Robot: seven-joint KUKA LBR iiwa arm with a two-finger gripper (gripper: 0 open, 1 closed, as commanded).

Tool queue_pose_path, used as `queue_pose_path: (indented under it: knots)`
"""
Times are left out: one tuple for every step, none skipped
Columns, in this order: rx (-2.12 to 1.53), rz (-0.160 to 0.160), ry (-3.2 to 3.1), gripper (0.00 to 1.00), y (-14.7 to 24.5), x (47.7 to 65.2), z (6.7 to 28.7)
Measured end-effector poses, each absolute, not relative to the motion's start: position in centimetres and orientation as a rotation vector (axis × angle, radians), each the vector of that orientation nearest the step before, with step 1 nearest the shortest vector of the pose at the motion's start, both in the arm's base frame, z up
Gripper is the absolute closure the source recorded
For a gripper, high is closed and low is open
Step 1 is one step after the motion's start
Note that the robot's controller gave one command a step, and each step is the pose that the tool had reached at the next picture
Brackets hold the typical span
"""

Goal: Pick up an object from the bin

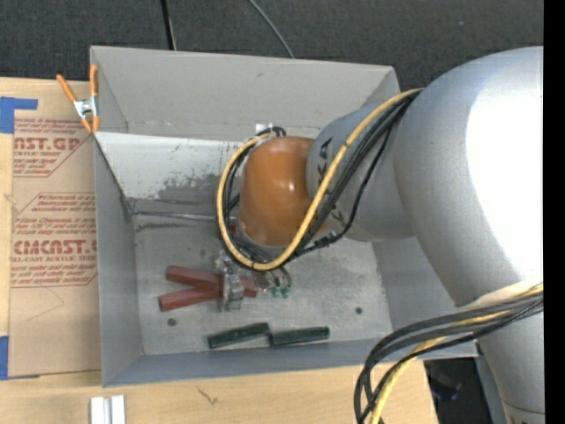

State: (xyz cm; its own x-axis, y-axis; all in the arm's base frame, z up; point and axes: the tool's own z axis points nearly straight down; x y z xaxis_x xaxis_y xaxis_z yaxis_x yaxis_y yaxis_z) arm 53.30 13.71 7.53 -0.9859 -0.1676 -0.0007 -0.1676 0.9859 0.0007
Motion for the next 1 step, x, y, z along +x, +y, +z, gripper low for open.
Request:
queue_pose_path:
  knots:
    - [-0.263, 0.001, 3.131, 1.00, 13.71, 53.28, 8.36]
